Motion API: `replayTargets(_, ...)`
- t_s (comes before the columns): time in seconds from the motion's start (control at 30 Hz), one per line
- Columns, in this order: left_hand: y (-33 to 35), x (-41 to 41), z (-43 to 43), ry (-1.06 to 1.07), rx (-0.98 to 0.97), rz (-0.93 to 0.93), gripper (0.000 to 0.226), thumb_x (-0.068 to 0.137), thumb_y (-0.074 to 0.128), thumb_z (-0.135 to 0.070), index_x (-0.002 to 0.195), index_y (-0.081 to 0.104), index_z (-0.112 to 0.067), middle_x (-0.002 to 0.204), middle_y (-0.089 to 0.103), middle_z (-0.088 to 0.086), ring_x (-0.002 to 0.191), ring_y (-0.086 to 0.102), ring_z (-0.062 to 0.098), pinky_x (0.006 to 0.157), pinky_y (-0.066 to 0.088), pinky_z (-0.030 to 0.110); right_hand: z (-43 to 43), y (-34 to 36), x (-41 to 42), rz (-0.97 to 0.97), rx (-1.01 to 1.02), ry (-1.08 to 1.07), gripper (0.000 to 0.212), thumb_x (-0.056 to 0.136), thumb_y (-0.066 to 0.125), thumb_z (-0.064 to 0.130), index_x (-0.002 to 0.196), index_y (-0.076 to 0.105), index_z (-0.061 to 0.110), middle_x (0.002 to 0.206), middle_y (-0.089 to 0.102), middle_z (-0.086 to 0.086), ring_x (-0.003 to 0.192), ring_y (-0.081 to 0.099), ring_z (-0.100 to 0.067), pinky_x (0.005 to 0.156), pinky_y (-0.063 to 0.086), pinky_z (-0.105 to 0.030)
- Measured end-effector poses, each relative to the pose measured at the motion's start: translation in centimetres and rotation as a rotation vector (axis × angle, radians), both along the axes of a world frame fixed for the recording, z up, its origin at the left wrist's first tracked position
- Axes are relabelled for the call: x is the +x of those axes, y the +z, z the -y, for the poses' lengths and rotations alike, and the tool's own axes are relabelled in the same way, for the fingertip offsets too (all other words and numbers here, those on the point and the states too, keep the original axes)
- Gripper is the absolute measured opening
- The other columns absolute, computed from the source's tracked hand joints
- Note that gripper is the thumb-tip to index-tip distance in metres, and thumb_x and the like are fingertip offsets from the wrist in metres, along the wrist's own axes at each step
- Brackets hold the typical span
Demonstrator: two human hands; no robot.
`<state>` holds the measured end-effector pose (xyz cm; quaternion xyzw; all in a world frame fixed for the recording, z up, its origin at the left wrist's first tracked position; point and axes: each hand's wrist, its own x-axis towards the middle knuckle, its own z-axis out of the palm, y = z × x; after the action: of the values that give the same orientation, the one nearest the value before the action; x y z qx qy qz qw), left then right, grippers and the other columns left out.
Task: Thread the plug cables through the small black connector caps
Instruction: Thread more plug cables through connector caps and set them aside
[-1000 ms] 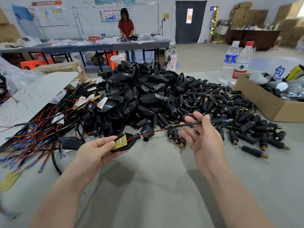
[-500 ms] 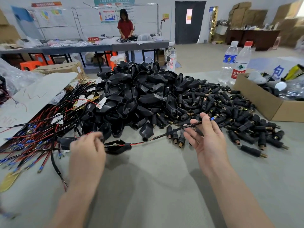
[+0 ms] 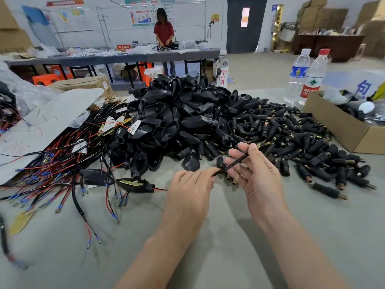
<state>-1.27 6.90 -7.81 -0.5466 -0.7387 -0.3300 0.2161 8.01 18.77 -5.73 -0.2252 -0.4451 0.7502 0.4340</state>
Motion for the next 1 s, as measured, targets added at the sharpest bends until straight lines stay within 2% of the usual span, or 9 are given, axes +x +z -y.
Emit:
replayTargets(0.1,-0.1,-0.1,0.2,-0.005,-0.011,0.071,0.023,0.098,0.052,-0.010,0.111,0.071,-0.012,0.085,0.069,-0.006,0.079,0.067,0.019,0.081,0.042,0.036,-0.3,0.1,0.2,0.000,-0.026,-0.038,0.028,0.103,0.052,0.038,0.103,0.073,0.020,0.104,0.077,-0.004,0.090,0.075,-0.019,0.066,0.058,-0.023)
replayTargets(0.27,-0.4,-0.6,0.7,-0.027,-0.059,0.206,0.023,0.100,0.049,-0.011,0.112,0.069,-0.012,0.090,0.069,-0.003,0.089,0.064,0.021,0.083,0.047,0.042,-1.2,0.3,0.7,-0.019,-0.053,-0.104,0.026,0.102,0.051,0.039,0.101,0.071,0.022,0.094,0.077,0.001,0.087,0.075,-0.016,0.065,0.059,-0.021)
replayTargets(0.43,-1.0,-2.0,0.8,0.004,-0.065,0.320,0.021,0.101,0.053,-0.008,0.116,0.066,-0.015,0.097,0.069,-0.004,0.094,0.059,0.017,0.086,0.041,0.031,-1.7,0.1,0.8,-0.046,-0.049,-0.145,0.026,0.103,0.050,0.037,0.101,0.069,0.020,0.085,0.076,0.003,0.083,0.075,-0.016,0.069,0.061,-0.024)
replayTargets(0.6,-1.0,-2.5,0.9,0.049,-0.032,0.194,0.018,0.095,0.057,-0.010,0.105,0.070,-0.014,0.084,0.071,-0.006,0.085,0.053,0.010,0.078,0.038,0.029,-2.4,-0.1,1.2,-0.059,-0.064,-0.166,0.025,0.102,0.052,0.037,0.099,0.070,0.021,0.083,0.075,0.005,0.083,0.075,-0.014,0.071,0.061,-0.025)
replayTargets(0.67,-1.0,-2.5,1.0,0.061,-0.041,0.149,0.016,0.094,0.060,-0.011,0.105,0.072,-0.015,0.087,0.073,-0.007,0.084,0.060,0.008,0.081,0.038,0.028,-2.5,-0.3,1.1,-0.050,-0.067,-0.165,0.024,0.102,0.052,0.037,0.098,0.070,0.021,0.082,0.075,0.006,0.082,0.075,-0.014,0.071,0.061,-0.026)
replayTargets(0.73,-1.1,-3.0,1.2,0.070,-0.069,0.123,0.016,0.096,0.061,-0.014,0.107,0.073,-0.016,0.094,0.074,-0.007,0.088,0.067,0.016,0.088,0.038,0.029,-2.7,-0.5,1.1,-0.043,-0.079,-0.170,0.024,0.102,0.051,0.037,0.099,0.070,0.021,0.082,0.075,0.006,0.081,0.075,-0.014,0.069,0.062,-0.026)
replayTargets(0.9,-1.2,-5.6,2.8,0.143,-0.160,0.148,0.012,0.097,0.064,-0.027,0.103,0.074,-0.028,0.101,0.069,-0.015,0.104,0.058,0.014,0.099,0.033,0.030,-3.5,-1.0,1.5,-0.051,-0.138,-0.186,0.025,0.104,0.048,0.037,0.103,0.068,0.021,0.079,0.073,0.008,0.082,0.075,-0.014,0.066,0.060,-0.025)
replayTargets(1.0,-1.4,-6.7,3.4,0.159,-0.213,0.176,0.012,0.097,0.063,-0.030,0.104,0.073,-0.032,0.102,0.066,-0.016,0.101,0.057,0.013,0.096,0.035,0.031,-3.6,-1.4,1.1,-0.038,-0.152,-0.149,0.025,0.104,0.049,0.036,0.103,0.068,0.021,0.079,0.073,0.008,0.081,0.075,-0.014,0.064,0.060,-0.025)
